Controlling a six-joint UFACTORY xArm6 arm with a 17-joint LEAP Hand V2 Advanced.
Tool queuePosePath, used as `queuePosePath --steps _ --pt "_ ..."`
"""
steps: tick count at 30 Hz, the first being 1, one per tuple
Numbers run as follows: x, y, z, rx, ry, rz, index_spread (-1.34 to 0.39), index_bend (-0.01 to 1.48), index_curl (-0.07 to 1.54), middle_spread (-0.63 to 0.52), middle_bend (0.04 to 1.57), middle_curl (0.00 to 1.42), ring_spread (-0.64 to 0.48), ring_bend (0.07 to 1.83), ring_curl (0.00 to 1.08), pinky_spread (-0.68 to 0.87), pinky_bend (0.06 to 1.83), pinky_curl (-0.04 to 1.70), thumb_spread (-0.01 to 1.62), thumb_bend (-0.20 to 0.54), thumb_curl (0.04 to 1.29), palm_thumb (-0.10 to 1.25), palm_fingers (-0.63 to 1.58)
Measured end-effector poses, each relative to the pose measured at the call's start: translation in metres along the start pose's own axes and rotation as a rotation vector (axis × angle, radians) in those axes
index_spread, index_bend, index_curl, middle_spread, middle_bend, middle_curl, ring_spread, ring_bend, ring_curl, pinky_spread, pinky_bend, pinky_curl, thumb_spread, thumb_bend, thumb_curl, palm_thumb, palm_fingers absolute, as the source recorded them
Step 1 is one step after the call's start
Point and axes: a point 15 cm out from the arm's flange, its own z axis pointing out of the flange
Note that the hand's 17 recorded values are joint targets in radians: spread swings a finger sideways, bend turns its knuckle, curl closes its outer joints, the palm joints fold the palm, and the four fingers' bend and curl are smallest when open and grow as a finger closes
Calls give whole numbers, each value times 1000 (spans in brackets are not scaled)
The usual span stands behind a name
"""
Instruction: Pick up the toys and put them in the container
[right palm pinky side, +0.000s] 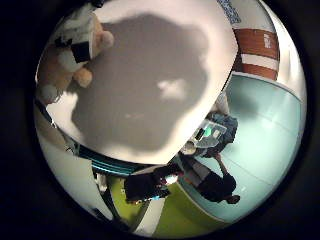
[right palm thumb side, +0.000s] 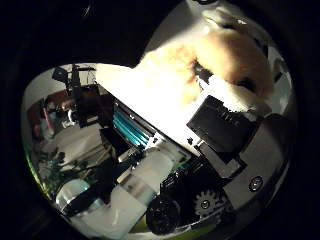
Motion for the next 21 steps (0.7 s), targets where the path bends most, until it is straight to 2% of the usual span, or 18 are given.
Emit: queuePosePath --steps 9,21 --pt "26 28 -74 67 45 80 -297 984 990 -176 1322 919 -253 1334 817 -251 1173 961 454 -21 844 1069 991" --pt "48 32 -203 209 105 142 -298 964 1011 -173 1318 915 -258 1316 845 -262 1106 1060 440 -22 875 1066 1001"
